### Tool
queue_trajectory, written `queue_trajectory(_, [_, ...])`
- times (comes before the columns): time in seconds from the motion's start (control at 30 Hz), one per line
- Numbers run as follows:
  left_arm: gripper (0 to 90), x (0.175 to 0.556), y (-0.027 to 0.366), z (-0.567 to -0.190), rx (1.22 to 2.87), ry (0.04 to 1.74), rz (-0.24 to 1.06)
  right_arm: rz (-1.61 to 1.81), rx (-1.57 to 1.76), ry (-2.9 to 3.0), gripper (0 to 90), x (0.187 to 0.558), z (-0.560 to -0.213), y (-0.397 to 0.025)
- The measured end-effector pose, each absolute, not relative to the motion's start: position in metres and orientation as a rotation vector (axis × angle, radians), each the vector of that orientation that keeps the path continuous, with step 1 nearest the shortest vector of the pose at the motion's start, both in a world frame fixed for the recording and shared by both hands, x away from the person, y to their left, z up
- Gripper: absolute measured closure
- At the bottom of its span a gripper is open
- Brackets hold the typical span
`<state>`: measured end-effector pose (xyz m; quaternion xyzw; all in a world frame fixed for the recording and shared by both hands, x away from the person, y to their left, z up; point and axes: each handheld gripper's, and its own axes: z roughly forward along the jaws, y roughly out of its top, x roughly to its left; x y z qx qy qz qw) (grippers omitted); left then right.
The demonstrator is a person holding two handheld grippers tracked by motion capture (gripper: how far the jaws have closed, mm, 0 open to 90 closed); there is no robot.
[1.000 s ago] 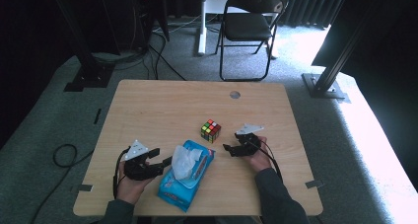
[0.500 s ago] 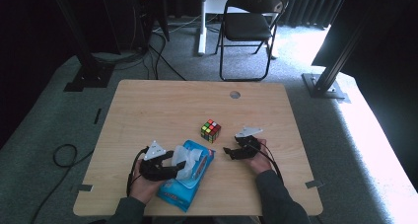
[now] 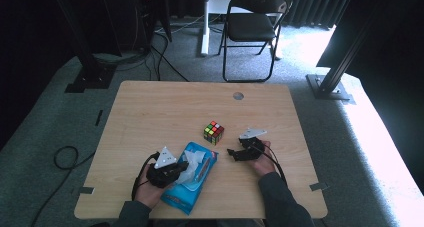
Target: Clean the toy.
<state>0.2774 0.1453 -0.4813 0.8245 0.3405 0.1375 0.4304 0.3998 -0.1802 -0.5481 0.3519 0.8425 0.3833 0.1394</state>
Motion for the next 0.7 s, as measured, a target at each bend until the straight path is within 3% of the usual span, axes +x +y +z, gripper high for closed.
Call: queue_trajectory(0.7, [89.5, 0.287, 0.189, -0.46, 1.866, 0.964, 0.434, 1.106, 1.03, 2.424, 26.7, 0.4, -0.548, -0.182])
